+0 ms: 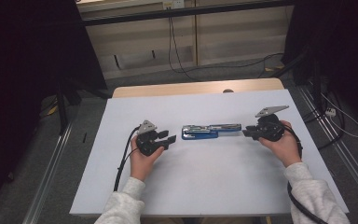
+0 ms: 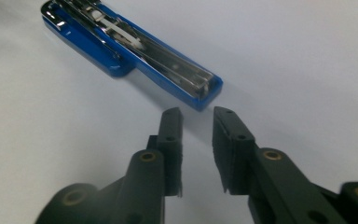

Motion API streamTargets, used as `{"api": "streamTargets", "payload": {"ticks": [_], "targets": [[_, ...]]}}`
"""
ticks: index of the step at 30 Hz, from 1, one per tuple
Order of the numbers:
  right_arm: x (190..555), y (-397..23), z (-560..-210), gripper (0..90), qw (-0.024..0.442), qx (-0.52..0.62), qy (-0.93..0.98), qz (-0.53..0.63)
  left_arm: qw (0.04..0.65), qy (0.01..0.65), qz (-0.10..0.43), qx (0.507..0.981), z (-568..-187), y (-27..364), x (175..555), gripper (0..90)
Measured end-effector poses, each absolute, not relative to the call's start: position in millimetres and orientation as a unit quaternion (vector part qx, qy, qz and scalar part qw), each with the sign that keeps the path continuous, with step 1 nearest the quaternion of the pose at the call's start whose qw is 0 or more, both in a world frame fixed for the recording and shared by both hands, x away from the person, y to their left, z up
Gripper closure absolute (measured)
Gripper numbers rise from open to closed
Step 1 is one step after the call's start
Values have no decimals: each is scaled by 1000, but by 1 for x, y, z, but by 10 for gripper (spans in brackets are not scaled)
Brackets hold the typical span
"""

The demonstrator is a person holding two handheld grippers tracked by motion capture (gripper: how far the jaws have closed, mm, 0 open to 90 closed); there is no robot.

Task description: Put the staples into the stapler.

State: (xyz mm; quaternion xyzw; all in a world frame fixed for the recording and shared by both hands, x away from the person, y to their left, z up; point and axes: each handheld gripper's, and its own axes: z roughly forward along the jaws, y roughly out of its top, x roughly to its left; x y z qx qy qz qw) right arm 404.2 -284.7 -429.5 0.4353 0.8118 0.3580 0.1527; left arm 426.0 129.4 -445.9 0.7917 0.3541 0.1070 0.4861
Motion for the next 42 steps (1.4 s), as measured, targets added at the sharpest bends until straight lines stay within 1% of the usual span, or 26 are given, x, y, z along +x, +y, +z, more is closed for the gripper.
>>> {"api": "streamTargets", "payload": {"ticks": [1, 3, 4, 5, 6, 10, 14, 20, 27, 28, 42], "targets": [[404, -286, -431, 784, 153, 440, 809, 358, 488, 354, 105, 791, -447, 129, 428, 615], [403, -288, -434, 837, 153, 446, 804, 361, 480, 359, 102, 794, -450, 127, 432, 707], [403, -287, -435, 851, 154, 449, 803, 361, 473, 359, 102, 798, -451, 126, 435, 720], [402, -287, -437, 871, 155, 449, 804, 357, 475, 361, 100, 796, -452, 125, 437, 760], [403, -286, -438, 884, 156, 449, 805, 354, 476, 362, 98, 796, -453, 123, 439, 778], [405, -283, -442, 900, 164, 453, 806, 344, 469, 360, 96, 801, -455, 118, 445, 857], [408, -280, -442, 900, 176, 454, 807, 334, 455, 352, 99, 812, -457, 112, 450, 900], [408, -282, -444, 900, 180, 463, 801, 333, 446, 347, 109, 818, -458, 104, 458, 900], [411, -282, -447, 900, 184, 478, 795, 324, 438, 341, 100, 826, -461, 93, 463, 900], [412, -282, -448, 900, 186, 478, 796, 321, 429, 339, 111, 830, -463, 89, 464, 900], [418, -271, -453, 900, 186, 466, 804, 320, 422, 342, 102, 833, -467, 89, 467, 900]]}}
